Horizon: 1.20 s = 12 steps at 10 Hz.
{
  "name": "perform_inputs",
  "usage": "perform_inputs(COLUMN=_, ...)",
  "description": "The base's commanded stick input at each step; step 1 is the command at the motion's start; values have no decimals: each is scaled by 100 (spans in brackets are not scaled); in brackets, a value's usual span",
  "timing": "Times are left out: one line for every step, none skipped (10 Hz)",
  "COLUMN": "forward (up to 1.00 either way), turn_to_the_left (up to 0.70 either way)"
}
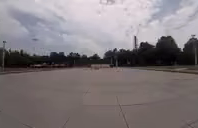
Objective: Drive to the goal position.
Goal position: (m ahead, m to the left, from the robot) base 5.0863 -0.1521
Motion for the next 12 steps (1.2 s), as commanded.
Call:
perform_inputs(forward=70, turn_to_the_left=0)
perform_inputs(forward=70, turn_to_the_left=0)
perform_inputs(forward=70, turn_to_the_left=0)
perform_inputs(forward=70, turn_to_the_left=0)
perform_inputs(forward=70, turn_to_the_left=0)
perform_inputs(forward=70, turn_to_the_left=0)
perform_inputs(forward=70, turn_to_the_left=0)
perform_inputs(forward=70, turn_to_the_left=0)
perform_inputs(forward=70, turn_to_the_left=0)
perform_inputs(forward=70, turn_to_the_left=0)
perform_inputs(forward=70, turn_to_the_left=0)
perform_inputs(forward=70, turn_to_the_left=0)
